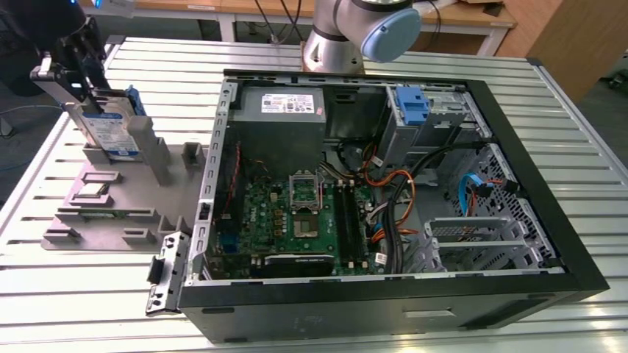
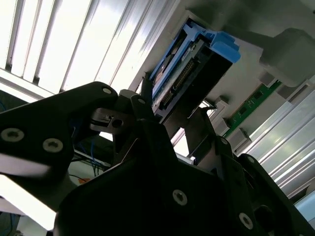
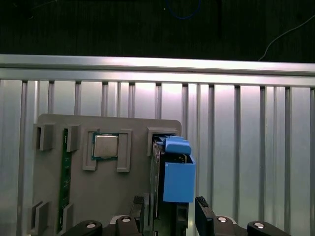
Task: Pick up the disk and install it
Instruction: 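Pick up the disk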
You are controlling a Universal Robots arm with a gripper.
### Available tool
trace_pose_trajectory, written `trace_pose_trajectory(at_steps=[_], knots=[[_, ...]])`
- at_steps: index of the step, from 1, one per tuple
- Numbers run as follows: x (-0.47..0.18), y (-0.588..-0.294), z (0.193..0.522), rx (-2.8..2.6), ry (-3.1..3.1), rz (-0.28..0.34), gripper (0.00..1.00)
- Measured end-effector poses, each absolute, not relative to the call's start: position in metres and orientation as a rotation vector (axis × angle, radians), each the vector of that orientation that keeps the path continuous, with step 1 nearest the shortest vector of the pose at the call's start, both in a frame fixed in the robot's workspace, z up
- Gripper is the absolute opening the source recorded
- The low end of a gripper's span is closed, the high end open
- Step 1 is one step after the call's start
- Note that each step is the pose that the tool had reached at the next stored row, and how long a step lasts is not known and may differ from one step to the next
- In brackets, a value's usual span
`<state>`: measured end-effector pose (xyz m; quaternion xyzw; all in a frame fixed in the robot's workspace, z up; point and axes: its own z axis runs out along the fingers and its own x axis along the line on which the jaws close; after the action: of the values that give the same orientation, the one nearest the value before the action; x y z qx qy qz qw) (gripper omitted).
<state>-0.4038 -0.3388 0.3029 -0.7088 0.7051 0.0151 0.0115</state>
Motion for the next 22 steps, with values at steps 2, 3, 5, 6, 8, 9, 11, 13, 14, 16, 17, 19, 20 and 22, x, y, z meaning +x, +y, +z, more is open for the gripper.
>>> trace_pose_trajectory(at_steps=[2,3,5,6,8,9,11,13,14,16,17,19,20,22], knots=[[-0.4038,-0.3388,0.3029,-2.211,2.199,0.047,0.53],[-0.4038,-0.3388,0.3030,-2.211,2.199,0.047,0.53],[-0.4039,-0.3388,0.3033,-2.208,2.196,0.054,0.53],[-0.4038,-0.3387,0.3032,-2.206,2.195,0.057,0.53],[-0.4038,-0.3387,0.3031,-2.206,2.195,0.057,0.53],[-0.4038,-0.3388,0.3030,-2.206,2.194,0.057,0.53],[-0.4038,-0.3388,0.3028,-2.206,2.194,0.057,0.53],[-0.4038,-0.3388,0.3028,-2.206,2.194,0.057,0.53],[-0.4037,-0.3388,0.3027,-2.206,2.194,0.057,0.53],[-0.4029,-0.3388,0.3027,-2.206,2.194,0.057,0.53],[-0.4027,-0.3388,0.3027,-2.206,2.194,0.057,0.53],[-0.4026,-0.3388,0.3026,-2.206,2.194,0.057,0.53],[-0.4023,-0.3388,0.3026,-2.206,2.194,0.057,0.53],[-0.4015,-0.3388,0.3027,-2.206,2.194,0.057,0.53]])
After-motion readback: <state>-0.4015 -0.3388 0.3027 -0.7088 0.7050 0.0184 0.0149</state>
